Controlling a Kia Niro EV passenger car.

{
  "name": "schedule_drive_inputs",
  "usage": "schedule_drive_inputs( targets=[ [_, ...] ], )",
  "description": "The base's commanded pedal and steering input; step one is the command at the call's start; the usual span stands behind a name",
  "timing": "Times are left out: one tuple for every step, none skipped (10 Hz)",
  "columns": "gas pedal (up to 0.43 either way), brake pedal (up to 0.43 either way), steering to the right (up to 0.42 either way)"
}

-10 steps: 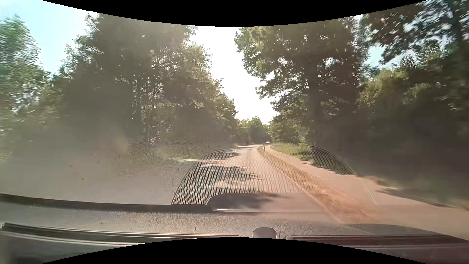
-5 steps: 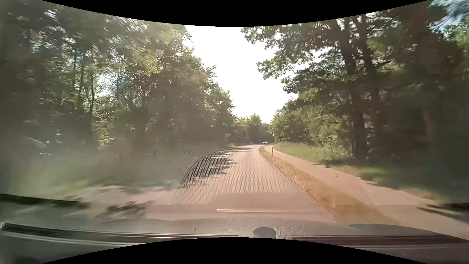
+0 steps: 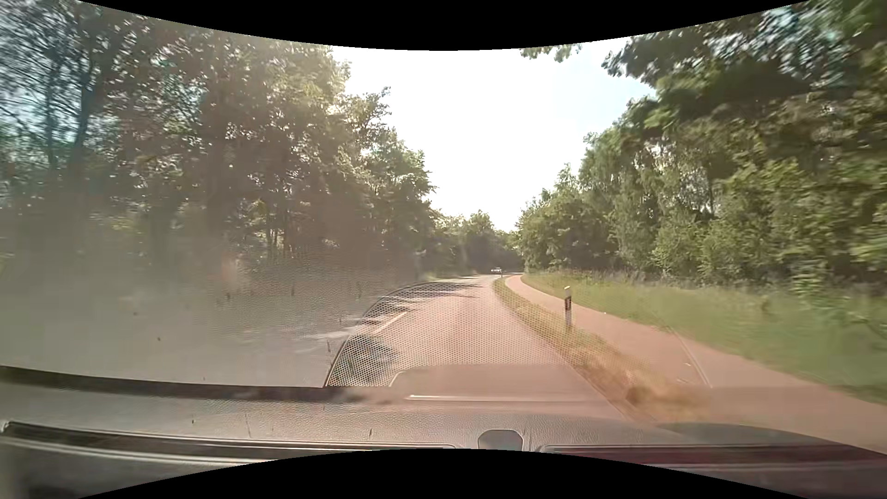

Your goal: Follow the waypoints while adhering to traffic rules and regulations

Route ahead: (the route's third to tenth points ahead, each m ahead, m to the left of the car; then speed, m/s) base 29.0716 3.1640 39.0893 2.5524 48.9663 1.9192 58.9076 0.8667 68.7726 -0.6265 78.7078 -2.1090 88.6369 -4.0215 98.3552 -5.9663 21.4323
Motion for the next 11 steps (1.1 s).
schedule_drive_inputs(
  targets=[
    [0.118, 0.006, 0.005],
    [0.118, 0.006, 0.006],
    [0.118, 0.006, 0.007],
    [0.118, 0.006, 0.007],
    [0.118, 0.006, 0.008],
    [0.118, 0.006, 0.009],
    [0.11, 0.006, 0.01],
    [0.11, 0.006, 0.011],
    [0.098, 0.006, 0.011],
    [0.098, 0.006, 0.012],
    [0.087, 0.006, 0.012]
  ],
)
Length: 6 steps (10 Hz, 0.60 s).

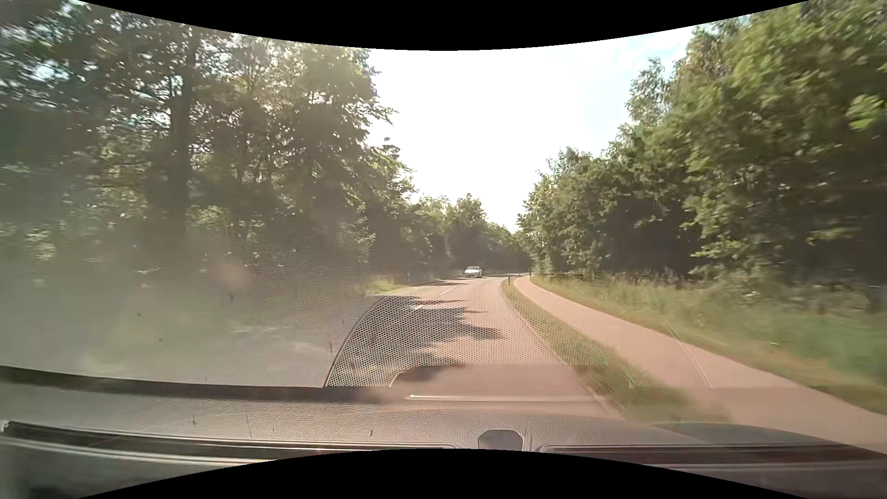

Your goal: Follow the waypoints while adhering to traffic rules and regulations

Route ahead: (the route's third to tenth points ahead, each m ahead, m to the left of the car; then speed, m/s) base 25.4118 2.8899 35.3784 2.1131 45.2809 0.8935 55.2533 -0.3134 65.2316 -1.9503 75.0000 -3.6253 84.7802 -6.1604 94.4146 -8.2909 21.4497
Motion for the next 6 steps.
schedule_drive_inputs(
  targets=[
    [0.087, 0.006, 0.012],
    [0.087, 0.006, 0.013],
    [0.087, 0.006, 0.014],
    [0.087, 0.006, 0.014],
    [0.087, 0.006, 0.014],
    [0.087, 0.006, 0.014]
  ],
)
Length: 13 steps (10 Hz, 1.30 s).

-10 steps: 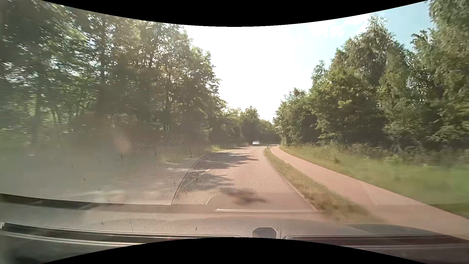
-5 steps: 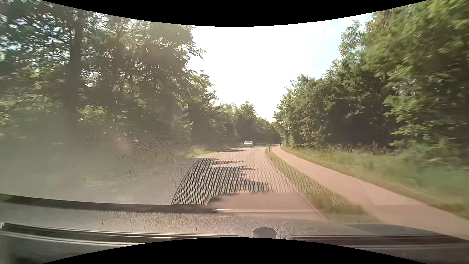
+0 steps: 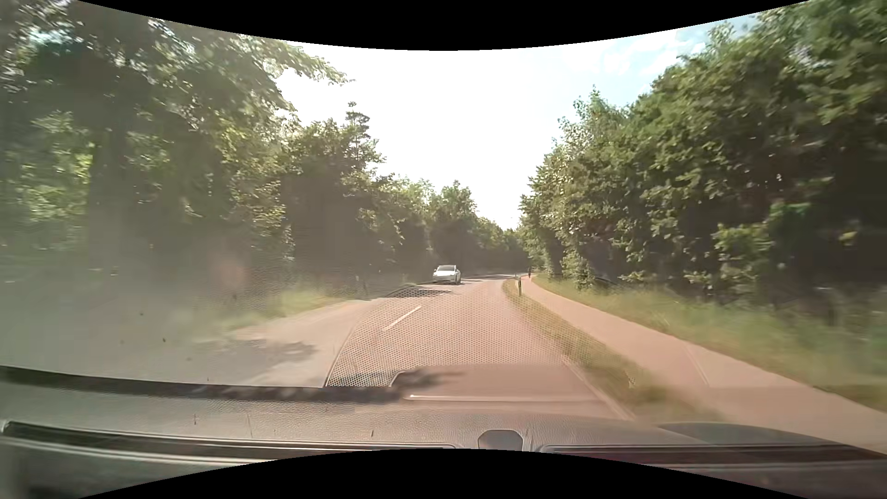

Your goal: Follow the waypoints while adhering to traffic rules and regulations

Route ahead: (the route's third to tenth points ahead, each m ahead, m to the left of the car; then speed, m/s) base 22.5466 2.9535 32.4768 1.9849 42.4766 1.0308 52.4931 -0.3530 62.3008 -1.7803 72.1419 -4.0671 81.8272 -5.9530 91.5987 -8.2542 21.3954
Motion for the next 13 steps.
schedule_drive_inputs(
  targets=[
    [0.087, 0.006, 0.014],
    [0.087, 0.006, 0.014],
    [0.087, 0.006, 0.014],
    [0.087, 0.006, 0.014],
    [0.087, 0.006, 0.014],
    [0.087, 0.006, 0.015],
    [0.087, 0.006, 0.015],
    [0.087, 0.006, 0.015],
    [0.087, 0.006, 0.015],
    [0.087, 0.006, 0.015],
    [0.087, 0.006, 0.015],
    [0.087, 0.006, 0.015],
    [0.087, 0.006, 0.015]
  ],
)
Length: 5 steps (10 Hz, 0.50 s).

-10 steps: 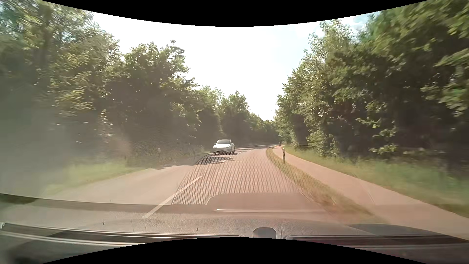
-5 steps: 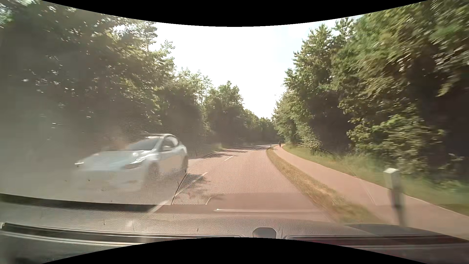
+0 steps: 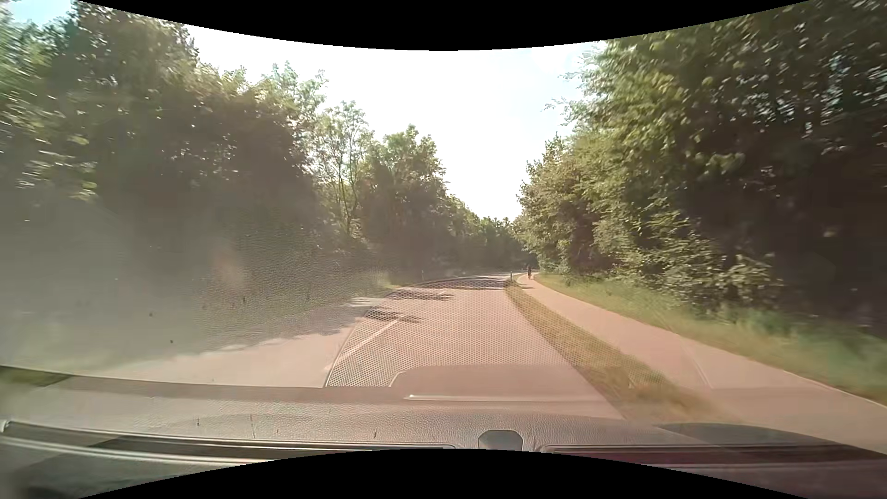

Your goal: Follow the waypoints while adhering to traffic rules and regulations

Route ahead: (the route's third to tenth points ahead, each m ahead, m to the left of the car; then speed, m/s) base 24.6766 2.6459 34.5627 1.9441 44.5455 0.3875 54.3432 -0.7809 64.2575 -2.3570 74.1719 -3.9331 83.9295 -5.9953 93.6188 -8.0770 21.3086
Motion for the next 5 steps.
schedule_drive_inputs(
  targets=[
    [0.087, 0.006, 0.015],
    [0.087, 0.006, 0.015],
    [0.087, 0.006, 0.015],
    [0.087, 0.006, 0.014],
    [0.087, 0.006, 0.014]
  ],
)
